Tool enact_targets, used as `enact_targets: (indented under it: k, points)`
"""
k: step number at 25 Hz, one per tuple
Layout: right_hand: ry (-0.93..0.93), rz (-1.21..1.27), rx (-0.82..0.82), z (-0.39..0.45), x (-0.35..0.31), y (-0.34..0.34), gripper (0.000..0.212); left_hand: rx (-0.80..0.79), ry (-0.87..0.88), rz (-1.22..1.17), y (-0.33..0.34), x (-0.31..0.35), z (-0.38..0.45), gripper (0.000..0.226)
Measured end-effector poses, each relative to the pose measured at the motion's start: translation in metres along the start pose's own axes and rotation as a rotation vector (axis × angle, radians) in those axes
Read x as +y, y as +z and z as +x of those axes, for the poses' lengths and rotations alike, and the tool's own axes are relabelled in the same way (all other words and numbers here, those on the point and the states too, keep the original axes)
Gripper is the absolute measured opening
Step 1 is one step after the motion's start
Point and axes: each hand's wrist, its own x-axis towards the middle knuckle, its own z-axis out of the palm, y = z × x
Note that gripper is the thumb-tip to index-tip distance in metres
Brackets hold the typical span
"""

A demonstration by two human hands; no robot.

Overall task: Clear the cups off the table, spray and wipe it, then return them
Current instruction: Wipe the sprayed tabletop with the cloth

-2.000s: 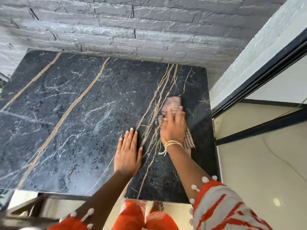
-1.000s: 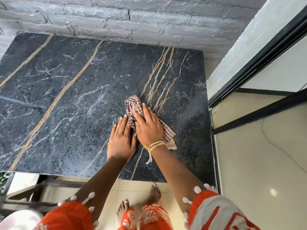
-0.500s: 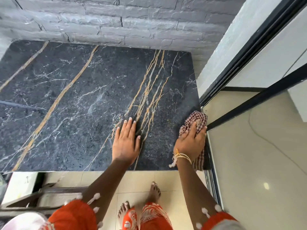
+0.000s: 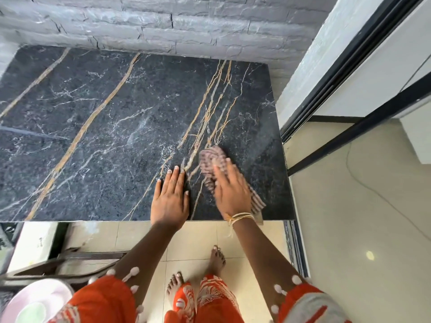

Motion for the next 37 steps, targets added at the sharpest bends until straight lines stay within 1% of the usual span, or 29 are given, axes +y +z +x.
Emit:
enact_targets:
  k: [3,5,7,10,11,12,14,16,17,19,20,21,26,28,31,32,33,34,37]
  points:
    - [0.338,0.021,0.12,-0.014,0.058,-0.009,0.053,-0.008,0.003,0.014,0.001,-0.001,0.0,0.062]
    - [0.474,0.033,0.185,-0.035,0.081,-0.014,0.057,-0.016,0.003,0.021,0.0,-0.001,-0.001,0.062]
    - [0.551,0.02,0.197,-0.045,0.083,-0.014,0.058,-0.019,0.002,0.024,-0.001,0.0,-0.001,0.062]
    - [0.661,0.049,0.165,-0.033,0.052,-0.011,0.058,-0.01,0.011,0.014,-0.001,0.0,-0.001,0.062]
    - [0.628,0.041,0.144,-0.029,0.035,-0.008,0.057,-0.004,0.013,0.014,-0.001,0.0,-0.001,0.061]
    - [0.54,0.031,0.128,-0.028,0.015,-0.004,0.056,-0.002,0.014,0.011,-0.001,0.0,0.0,0.061]
    - [0.284,0.024,0.075,-0.031,-0.027,0.009,0.055,-0.002,0.013,-0.004,0.0,-0.001,0.0,0.062]
    - [0.035,0.035,-0.011,-0.039,-0.055,0.017,0.055,-0.017,0.022,-0.007,0.0,-0.003,-0.001,0.065]
    - [-0.047,0.037,-0.035,-0.039,-0.059,0.016,0.053,-0.025,0.031,0.004,0.0,-0.004,-0.002,0.066]
    - [-0.128,0.032,-0.04,-0.031,-0.046,0.009,0.051,-0.025,0.035,-0.005,-0.001,-0.004,-0.002,0.065]
    - [-0.117,0.02,-0.039,-0.026,-0.035,0.005,0.051,-0.018,0.027,-0.025,-0.002,-0.004,-0.002,0.063]
    - [-0.064,0.009,-0.034,-0.022,-0.02,0.002,0.051,-0.014,0.022,-0.04,-0.003,-0.003,-0.002,0.062]
    - [0.421,0.029,0.122,-0.022,0.059,-0.014,0.053,-0.005,0.026,-0.048,-0.005,-0.003,-0.004,0.06]
    - [0.546,0.037,0.177,-0.028,0.063,-0.016,0.054,-0.003,0.019,-0.048,-0.005,-0.004,-0.004,0.059]
    - [0.656,0.059,0.181,-0.019,0.034,-0.011,0.056,-0.01,0.028,-0.057,-0.005,-0.004,-0.002,0.058]
    - [0.662,0.067,0.171,-0.014,0.019,-0.008,0.057,-0.01,0.034,-0.067,-0.005,-0.004,-0.002,0.057]
    - [0.63,0.066,0.157,-0.01,0.003,-0.004,0.058,-0.009,0.032,-0.085,-0.004,-0.005,-0.003,0.057]
    - [0.549,0.056,0.135,-0.009,-0.015,0.001,0.058,0.0,0.023,-0.11,-0.004,-0.006,-0.004,0.058]
    - [0.133,0.043,0.035,-0.02,-0.068,0.017,0.053,0.019,0.007,-0.148,-0.004,-0.008,-0.008,0.061]
